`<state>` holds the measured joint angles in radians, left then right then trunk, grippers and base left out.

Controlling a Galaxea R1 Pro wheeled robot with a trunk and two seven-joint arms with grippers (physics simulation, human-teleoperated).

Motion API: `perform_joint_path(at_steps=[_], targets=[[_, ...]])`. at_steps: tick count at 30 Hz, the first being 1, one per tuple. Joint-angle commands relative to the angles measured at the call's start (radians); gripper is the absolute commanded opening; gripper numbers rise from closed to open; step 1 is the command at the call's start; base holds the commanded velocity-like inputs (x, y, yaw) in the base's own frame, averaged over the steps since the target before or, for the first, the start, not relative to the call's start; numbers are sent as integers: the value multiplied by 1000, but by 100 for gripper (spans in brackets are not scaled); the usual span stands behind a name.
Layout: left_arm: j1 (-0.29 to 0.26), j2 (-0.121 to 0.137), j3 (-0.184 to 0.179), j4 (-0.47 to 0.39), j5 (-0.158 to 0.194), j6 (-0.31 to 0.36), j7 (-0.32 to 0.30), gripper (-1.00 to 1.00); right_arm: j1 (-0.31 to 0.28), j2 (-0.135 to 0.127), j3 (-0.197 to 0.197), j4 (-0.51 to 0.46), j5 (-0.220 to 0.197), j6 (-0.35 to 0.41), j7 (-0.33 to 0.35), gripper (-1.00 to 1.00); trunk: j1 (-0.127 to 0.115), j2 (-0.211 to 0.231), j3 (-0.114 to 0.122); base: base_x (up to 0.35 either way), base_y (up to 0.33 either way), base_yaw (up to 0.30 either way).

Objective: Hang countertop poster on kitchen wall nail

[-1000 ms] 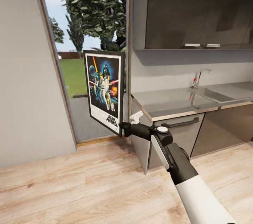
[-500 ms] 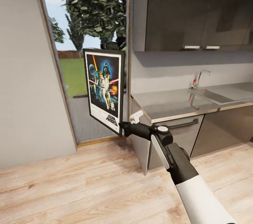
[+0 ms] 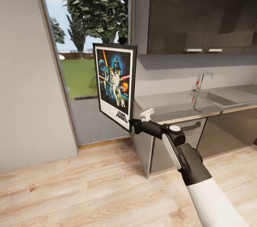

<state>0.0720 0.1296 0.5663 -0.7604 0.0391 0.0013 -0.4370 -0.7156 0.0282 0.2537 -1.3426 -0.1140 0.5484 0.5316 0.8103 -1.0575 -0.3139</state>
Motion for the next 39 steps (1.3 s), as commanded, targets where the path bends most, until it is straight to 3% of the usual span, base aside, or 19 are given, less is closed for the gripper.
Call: perform_joint_path(at_steps=[1, 7, 11, 12, 16, 39], targets=[[0, 0, 1, 0, 4, 0, -5, 100, -1, -4, -1, -4, -13, 10, 0, -100, -4, 7, 2, 0, 0, 0], [0, 0, 1, 0, 4, 0, -5, 100, -1, -34, -14, -34, -13, 11, 30, -100, -27, 49, 21, 0, 0, 0], [0, 0, 1, 0, 4, 0, -5, 100, -1, -63, -66, -40, -13, 12, 143, -100, -42, 77, 34, 0, 0, 0], [0, 1, 1, 0, 4, 0, -5, 100, -1, -71, -94, -41, -12, 12, 181, -100, -46, 84, 37, 0, 0, 0], [0, 0, 1, 1, 4, 0, -5, 100, -1, -84, -157, -40, -13, 12, 252, -100, -61, 112, 49, 0, 0, 0], [0, -1, 1, 1, 6, -1, -5, 100, -2, -85, -161, -35, -15, 11, 258, -100, -150, 273, 121, 0, 0, 0]])
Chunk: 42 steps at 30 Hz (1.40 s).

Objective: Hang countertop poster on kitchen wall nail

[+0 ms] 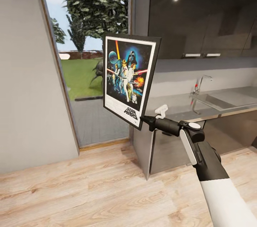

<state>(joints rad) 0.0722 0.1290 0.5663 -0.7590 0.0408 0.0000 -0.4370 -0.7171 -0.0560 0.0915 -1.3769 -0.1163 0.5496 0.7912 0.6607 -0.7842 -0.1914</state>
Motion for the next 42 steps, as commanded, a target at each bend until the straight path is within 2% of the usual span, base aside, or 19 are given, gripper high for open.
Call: perform_joint_path(at_steps=[1, 42], targets=[[0, 0, 1, 0, 4, 0, -5, 100, -1, -1, 1, 0, -12, 10, -1, -100, -4, 6, 2, 0, 0, 0], [0, 0, 1, 0, 4, 2, -5, 100, -1, -1, 1, -1, -14, 10, 19, -100, -161, 293, 130, 0, 0, 0]])
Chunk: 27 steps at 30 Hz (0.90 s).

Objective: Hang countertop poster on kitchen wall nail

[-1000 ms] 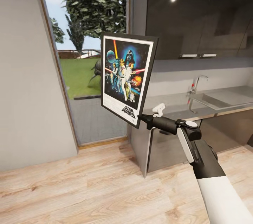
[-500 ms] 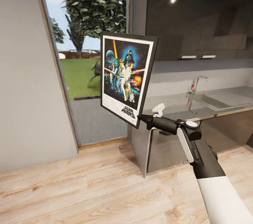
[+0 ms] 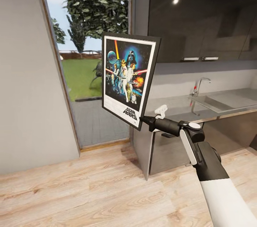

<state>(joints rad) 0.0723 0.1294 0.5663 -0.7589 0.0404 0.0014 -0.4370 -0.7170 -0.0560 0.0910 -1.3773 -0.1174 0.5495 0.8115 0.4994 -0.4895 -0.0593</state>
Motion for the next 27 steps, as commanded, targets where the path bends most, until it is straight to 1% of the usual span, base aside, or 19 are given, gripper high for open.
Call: perform_joint_path(at_steps=[1, 13, 27], targets=[[0, 0, 1, 0, 4, 0, -5, 100, -1, -1, 1, 0, -13, 10, -1, -100, -3, 6, 1, 0, 0, 0], [0, 0, 1, 0, 4, 0, -5, 100, -1, -1, 1, 0, -12, 10, 10, -100, -49, 90, 39, 0, 0, 0], [0, 0, 1, 0, 4, 0, -5, 100, -1, -1, 1, 0, -11, 10, 12, -100, -49, 90, 39, 0, 0, 0]])
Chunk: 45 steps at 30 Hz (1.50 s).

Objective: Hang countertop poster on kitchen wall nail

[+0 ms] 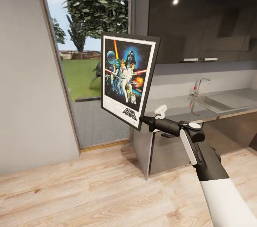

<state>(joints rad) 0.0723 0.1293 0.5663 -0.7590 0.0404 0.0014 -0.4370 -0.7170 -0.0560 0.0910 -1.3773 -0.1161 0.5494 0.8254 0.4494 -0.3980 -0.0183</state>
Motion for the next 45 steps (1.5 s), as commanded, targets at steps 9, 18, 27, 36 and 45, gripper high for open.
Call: perform_joint_path(at_steps=[9, 18, 27, 36, 45], targets=[[0, 0, 1, 0, 4, 0, -5, 100, -1, -1, 1, 0, -13, 11, -2, -100, 1, -2, -2, 0, 0, 12], [0, 0, 1, 0, 3, -2, -5, 100, -1, -1, 1, 0, -11, 11, -2, -100, 1, -2, -2, 0, 0, 231], [0, 0, 1, 0, 3, -2, -5, 100, -1, -1, 1, 1, -11, 11, -2, -100, 1, -2, -2, 0, 54, 277], [0, 0, 1, 0, 3, 0, -5, 100, -1, -1, 2, 1, -12, 11, -2, -100, 1, -2, -2, 0, 262, 79], [0, 0, 1, 0, 3, 0, -5, 100, -1, -1, 8, 4, -13, 11, 0, -100, 1, -2, -2, 0, 292, 3]])
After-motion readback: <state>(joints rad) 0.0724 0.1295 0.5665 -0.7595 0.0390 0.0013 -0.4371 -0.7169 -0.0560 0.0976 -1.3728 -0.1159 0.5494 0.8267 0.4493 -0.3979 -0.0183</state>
